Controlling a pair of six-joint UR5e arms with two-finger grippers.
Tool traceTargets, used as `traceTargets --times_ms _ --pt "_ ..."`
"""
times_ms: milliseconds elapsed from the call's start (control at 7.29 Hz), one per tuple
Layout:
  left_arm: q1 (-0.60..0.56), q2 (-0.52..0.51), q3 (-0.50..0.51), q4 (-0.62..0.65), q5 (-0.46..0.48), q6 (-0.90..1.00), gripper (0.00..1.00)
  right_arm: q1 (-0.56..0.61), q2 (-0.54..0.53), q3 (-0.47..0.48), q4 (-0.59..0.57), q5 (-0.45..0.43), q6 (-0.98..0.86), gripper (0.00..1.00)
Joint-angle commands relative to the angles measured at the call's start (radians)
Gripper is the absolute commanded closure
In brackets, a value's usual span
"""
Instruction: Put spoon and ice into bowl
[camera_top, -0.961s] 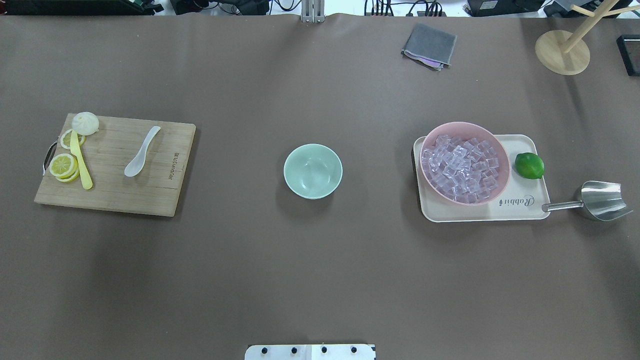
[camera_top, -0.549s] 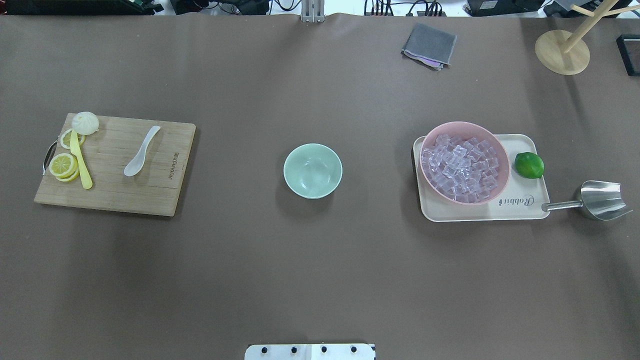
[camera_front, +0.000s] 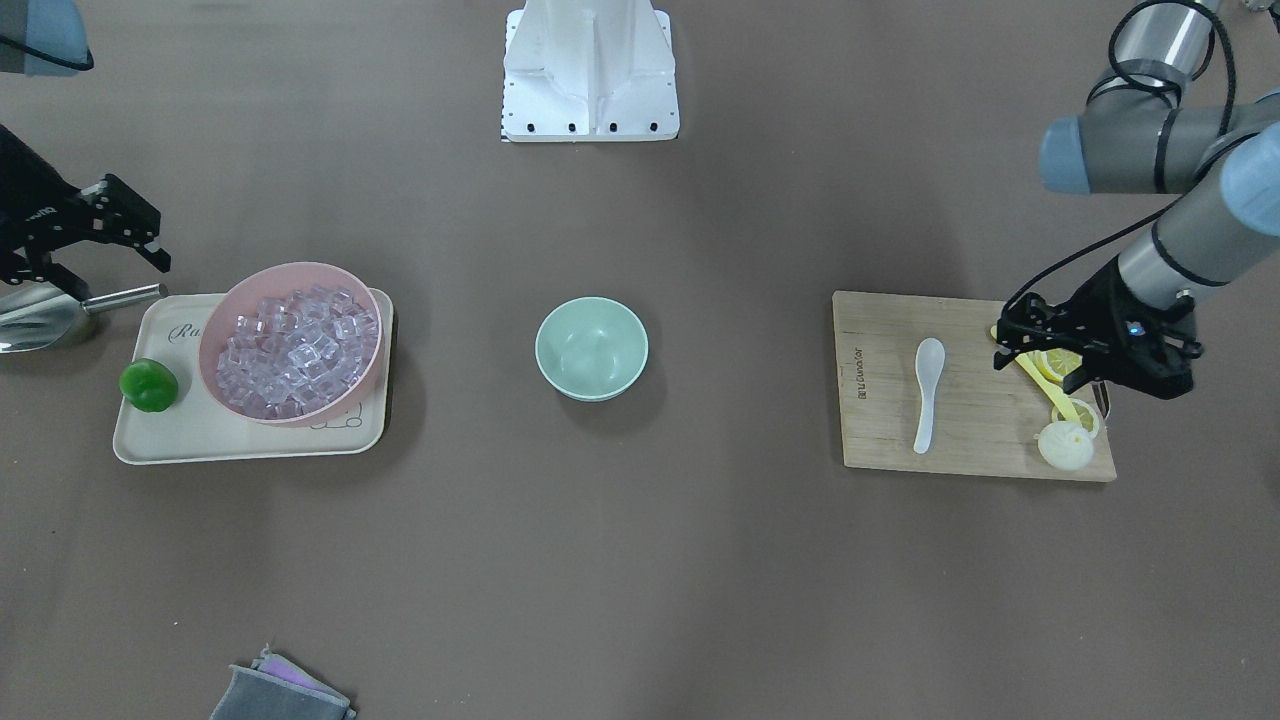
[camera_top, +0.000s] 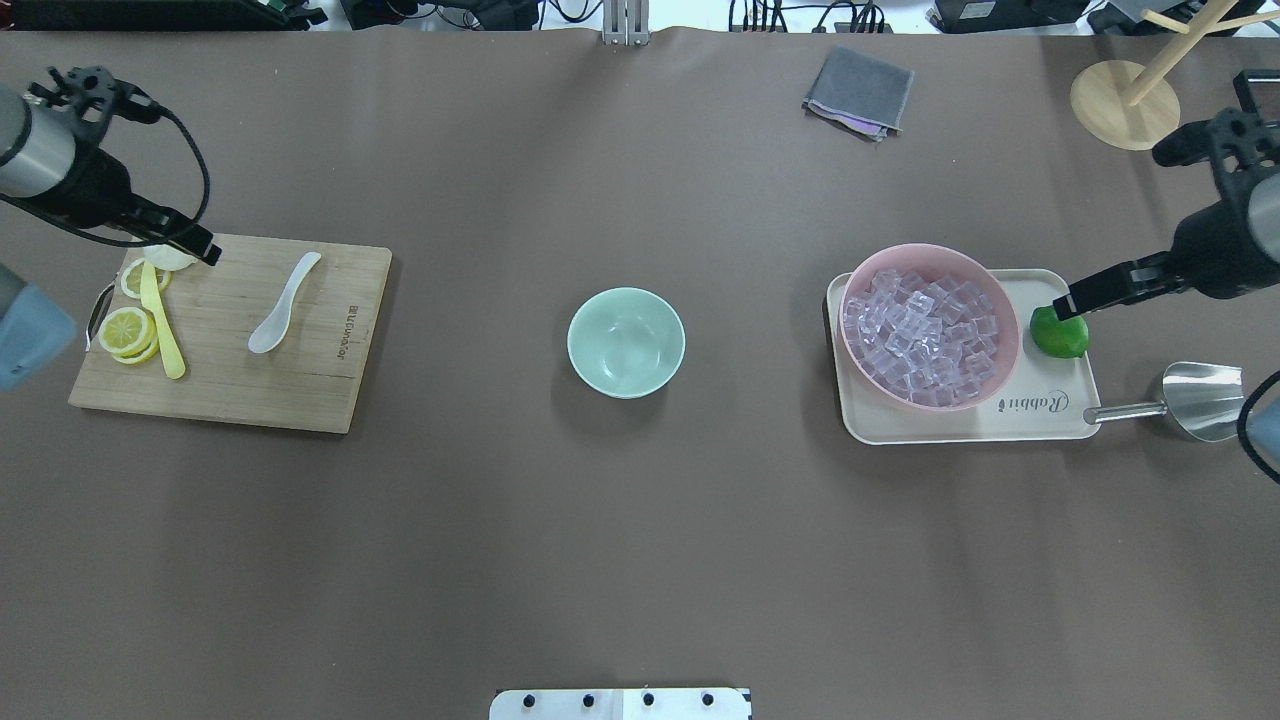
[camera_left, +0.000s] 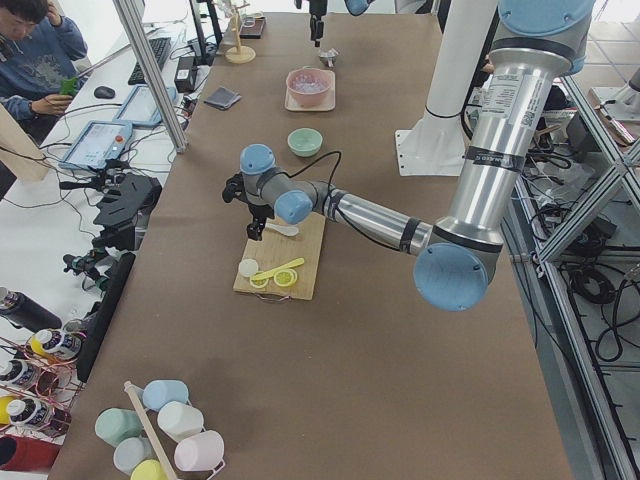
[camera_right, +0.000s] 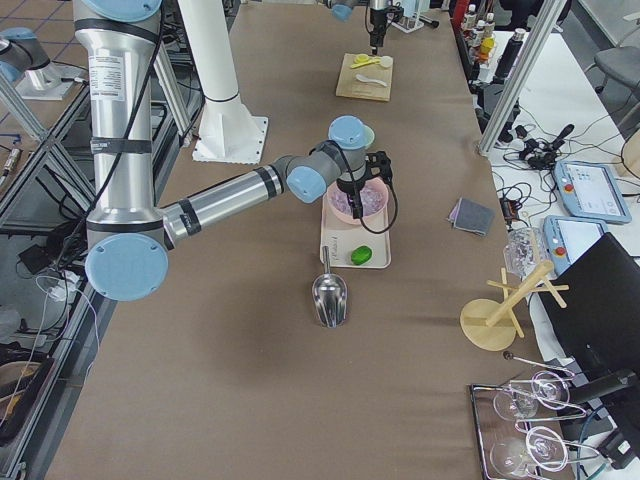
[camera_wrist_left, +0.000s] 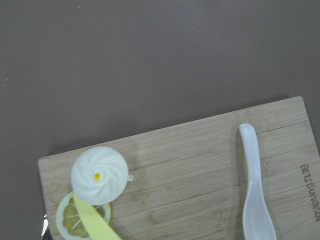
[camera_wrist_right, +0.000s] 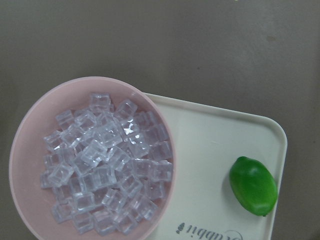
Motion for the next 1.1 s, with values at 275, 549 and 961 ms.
traceTargets --times_ms 275,549,961 --pt "0.119 -0.104 0.126 -0.027 0.103 -0.012 0.26 -0.115 0.07 -0.008 -0.001 -0.09 0.012 0.1" --pt "0.144 -0.131 0.173 -0.027 0.103 -0.012 0.31 -0.139 0.095 -0.02 -0.011 -0.104 0.012 0.11" --pt "0.149 -0.13 0.172 -0.023 0.098 -0.018 1.0 -0.156 0.098 -0.023 -0.011 -0.105 0.015 0.12"
